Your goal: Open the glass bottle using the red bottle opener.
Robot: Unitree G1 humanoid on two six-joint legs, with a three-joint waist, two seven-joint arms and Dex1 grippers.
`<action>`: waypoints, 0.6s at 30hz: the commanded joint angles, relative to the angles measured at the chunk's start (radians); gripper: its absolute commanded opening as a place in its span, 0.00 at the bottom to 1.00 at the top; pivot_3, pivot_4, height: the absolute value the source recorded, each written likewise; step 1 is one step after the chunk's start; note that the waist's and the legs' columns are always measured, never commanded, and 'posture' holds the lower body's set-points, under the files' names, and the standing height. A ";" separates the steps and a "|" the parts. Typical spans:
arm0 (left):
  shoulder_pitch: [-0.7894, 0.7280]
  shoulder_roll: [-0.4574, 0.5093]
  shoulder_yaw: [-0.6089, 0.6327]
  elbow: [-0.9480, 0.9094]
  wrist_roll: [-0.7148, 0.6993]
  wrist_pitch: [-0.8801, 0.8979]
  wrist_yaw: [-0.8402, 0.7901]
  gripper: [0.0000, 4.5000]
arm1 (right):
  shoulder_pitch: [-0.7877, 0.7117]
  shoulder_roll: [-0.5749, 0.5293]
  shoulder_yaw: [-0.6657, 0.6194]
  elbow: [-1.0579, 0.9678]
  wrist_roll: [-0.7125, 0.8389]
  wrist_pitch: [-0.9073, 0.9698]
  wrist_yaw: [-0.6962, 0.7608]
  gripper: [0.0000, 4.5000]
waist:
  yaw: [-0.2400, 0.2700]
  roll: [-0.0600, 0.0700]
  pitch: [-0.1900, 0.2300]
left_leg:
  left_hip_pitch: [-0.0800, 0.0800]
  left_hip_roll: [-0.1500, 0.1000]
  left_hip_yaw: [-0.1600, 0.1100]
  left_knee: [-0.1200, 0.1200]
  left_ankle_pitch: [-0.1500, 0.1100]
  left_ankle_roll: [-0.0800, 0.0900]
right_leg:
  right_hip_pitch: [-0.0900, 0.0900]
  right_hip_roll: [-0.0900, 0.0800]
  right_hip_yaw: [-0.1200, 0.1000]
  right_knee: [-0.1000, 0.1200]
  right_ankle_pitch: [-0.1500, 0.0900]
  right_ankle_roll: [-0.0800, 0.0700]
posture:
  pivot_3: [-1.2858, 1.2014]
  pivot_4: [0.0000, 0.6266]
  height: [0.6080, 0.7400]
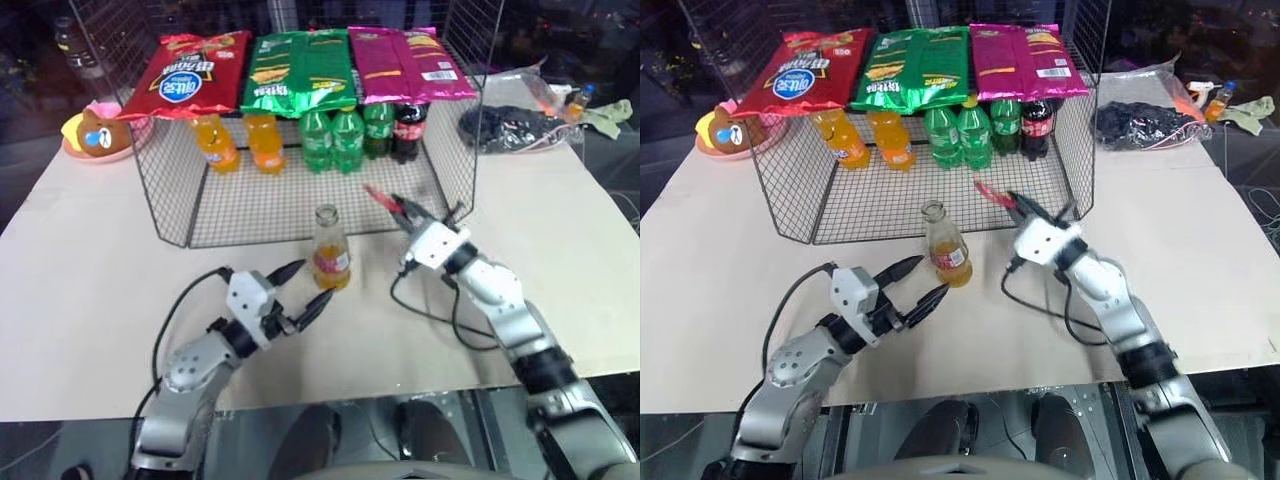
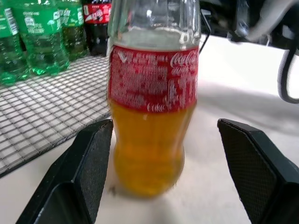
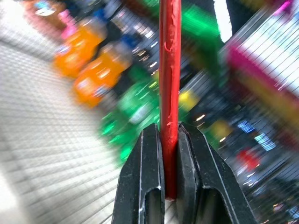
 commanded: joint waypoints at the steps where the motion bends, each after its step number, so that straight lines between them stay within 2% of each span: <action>1: 0.029 0.028 0.073 -0.133 -0.068 0.032 0.011 0.82 | 0.080 -0.037 -0.040 -0.199 0.141 0.178 0.102 0.02 | -0.001 0.000 0.000 | 0.000 0.000 0.000 0.000 0.000 0.000 | 0.000 0.000 0.000 0.000 0.000 0.000 | 0.52 0.24 1.00; 6: 0.114 0.069 0.188 -0.196 -0.125 0.085 0.020 0.82 | 0.206 -0.130 -0.088 -0.416 0.315 0.502 0.210 0.02 | -0.001 0.000 0.000 | 0.002 0.001 0.002 0.000 0.000 0.000 | 0.001 0.000 0.002 0.002 0.000 0.000 | 0.52 0.24 1.00; 9: 0.137 0.086 0.244 -0.155 -0.130 0.094 0.014 0.83 | 0.248 -0.171 -0.125 -0.508 0.418 0.687 0.232 0.28 | 0.000 0.000 0.001 | 0.002 0.002 0.001 0.000 0.000 0.000 | 0.001 0.000 0.001 0.001 0.000 0.000 | 0.52 0.24 1.00; 14: 0.151 0.124 0.299 -0.097 -0.150 0.093 -0.050 0.83 | 0.307 -0.230 -0.212 -0.568 0.516 0.829 0.257 0.84 | 0.002 -0.001 0.001 | 0.003 0.001 0.001 0.001 -0.002 0.004 | 0.003 0.000 0.000 0.001 0.000 0.000 | 0.52 0.24 1.00; 15: 0.159 0.134 0.310 -0.085 -0.156 0.094 -0.067 0.83 | 0.320 -0.234 -0.235 -0.558 0.531 0.823 0.266 0.92 | 0.002 -0.001 0.001 | 0.003 0.001 0.001 0.001 -0.002 0.004 | 0.003 0.000 0.000 0.001 0.000 0.000 | 0.52 0.24 1.00; 16: 0.169 0.145 0.324 -0.074 -0.164 0.093 -0.088 0.89 | 0.336 -0.241 -0.263 -0.547 0.541 0.818 0.274 1.00 | 0.002 -0.001 0.001 | 0.003 0.001 0.001 0.001 -0.002 0.004 | 0.003 0.000 0.000 0.001 0.000 0.000 | 0.52 0.24 1.00; 18: 0.183 0.163 0.354 -0.051 -0.179 0.093 -0.119 0.99 | 0.374 -0.252 -0.316 -0.523 0.557 0.783 0.301 1.00 | 0.003 -0.001 0.001 | 0.002 0.001 0.001 0.000 -0.002 0.004 | 0.003 0.000 -0.001 0.000 0.000 0.000 | 0.52 0.24 1.00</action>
